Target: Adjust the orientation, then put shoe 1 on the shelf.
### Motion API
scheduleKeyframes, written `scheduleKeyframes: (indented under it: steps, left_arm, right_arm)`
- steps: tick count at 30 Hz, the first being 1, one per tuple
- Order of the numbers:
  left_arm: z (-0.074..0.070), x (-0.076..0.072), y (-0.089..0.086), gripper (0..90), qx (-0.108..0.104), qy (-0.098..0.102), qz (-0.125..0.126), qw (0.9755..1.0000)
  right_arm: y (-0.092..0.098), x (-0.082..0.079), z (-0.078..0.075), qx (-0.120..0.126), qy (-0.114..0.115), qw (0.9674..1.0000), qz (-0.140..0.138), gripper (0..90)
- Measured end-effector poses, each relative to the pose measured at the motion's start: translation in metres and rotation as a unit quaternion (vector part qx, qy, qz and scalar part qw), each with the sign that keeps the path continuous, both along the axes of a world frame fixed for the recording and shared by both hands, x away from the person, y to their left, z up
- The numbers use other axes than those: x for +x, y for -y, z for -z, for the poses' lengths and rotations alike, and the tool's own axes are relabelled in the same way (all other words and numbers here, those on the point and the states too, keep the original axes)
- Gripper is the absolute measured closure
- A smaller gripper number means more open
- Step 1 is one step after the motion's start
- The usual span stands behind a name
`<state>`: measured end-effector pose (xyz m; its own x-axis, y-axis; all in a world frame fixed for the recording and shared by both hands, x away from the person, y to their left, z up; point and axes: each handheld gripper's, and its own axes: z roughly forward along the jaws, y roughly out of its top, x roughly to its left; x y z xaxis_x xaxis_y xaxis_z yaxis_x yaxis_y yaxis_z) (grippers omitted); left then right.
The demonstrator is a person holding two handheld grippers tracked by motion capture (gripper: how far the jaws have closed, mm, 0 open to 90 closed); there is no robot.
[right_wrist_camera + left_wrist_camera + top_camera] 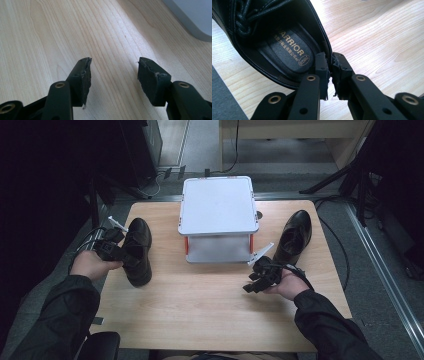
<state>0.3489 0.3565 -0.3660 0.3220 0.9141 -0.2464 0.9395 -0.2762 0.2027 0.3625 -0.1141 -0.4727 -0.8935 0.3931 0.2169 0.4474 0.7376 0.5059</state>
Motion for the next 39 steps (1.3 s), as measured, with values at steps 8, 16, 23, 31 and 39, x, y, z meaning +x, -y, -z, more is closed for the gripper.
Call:
scheduleKeyframes:
  steps: [8,16,23,31,39]
  left_arm:
    - [-0.009,0.000,-0.004,74.8,0.008,0.014,-0.032,0.9993]
    - [-0.022,0.002,-0.021,62.5,0.014,0.023,-0.103,0.9943]
    - [-0.017,0.004,-0.034,58.7,0.025,0.015,-0.132,0.9909]
    - [-0.003,0.009,-0.041,57.8,0.034,0.003,-0.149,0.9882]
    - [0.018,0.021,-0.040,60.2,0.042,-0.019,-0.170,0.9843]
  right_arm:
    - [0.001,0.000,0.000,0.002,0.000,1.0000,0.000,45.1]
    - [0.001,0.000,0.000,0.002,0.000,1.0000,0.002,45.2]
    - [0.000,0.001,0.000,0.000,0.000,1.0000,0.001,45.2]
    - [0.000,0.001,0.000,0.000,-0.001,1.0000,-0.001,45.2]
    - [0.001,0.000,0.000,0.001,0.001,1.0000,0.002,45.2]
